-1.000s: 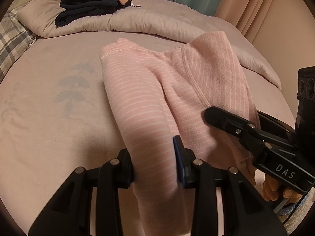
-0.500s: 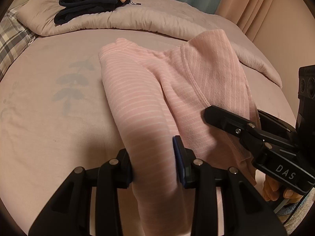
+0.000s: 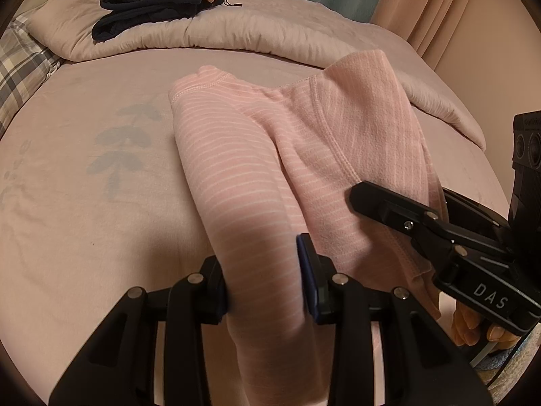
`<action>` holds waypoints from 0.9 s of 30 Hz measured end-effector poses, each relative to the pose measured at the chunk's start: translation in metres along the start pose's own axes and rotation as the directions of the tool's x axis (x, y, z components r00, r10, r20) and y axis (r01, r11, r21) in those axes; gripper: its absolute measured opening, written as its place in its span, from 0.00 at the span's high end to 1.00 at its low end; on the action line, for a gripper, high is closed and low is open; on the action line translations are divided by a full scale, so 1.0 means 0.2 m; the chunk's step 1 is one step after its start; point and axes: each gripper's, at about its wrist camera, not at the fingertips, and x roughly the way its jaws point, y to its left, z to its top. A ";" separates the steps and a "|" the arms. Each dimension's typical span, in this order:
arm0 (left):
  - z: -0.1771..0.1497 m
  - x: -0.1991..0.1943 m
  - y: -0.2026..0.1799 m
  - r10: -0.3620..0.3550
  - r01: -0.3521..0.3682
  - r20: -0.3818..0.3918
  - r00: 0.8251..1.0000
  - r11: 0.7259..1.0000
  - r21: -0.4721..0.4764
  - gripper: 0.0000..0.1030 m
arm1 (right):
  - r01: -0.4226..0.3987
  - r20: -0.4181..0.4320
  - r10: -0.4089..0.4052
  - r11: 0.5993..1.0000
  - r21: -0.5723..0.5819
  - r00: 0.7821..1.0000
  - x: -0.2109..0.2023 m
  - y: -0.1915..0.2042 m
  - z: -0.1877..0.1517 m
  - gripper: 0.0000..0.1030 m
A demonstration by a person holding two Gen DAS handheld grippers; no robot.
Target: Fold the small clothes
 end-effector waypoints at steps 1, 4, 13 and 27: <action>0.00 0.00 0.00 0.000 0.000 0.000 1.000 1.000 0.000 0.66 | 0.000 0.001 0.000 1.000 0.000 1.000 0.00 0.00 0.00 0.69; 0.00 0.00 0.00 0.000 0.000 -0.003 1.000 1.000 -0.003 0.66 | 0.000 -0.001 0.000 1.000 0.000 1.000 0.00 0.00 0.00 0.69; 0.01 0.03 0.00 0.001 -0.001 -0.017 1.000 1.000 -0.004 0.66 | -0.001 -0.012 0.001 1.000 0.003 1.000 0.02 -0.02 -0.01 0.69; 0.02 0.05 0.01 0.004 -0.004 -0.038 0.999 1.000 -0.006 0.65 | -0.001 -0.036 0.001 1.000 0.011 0.999 0.06 -0.03 0.01 0.69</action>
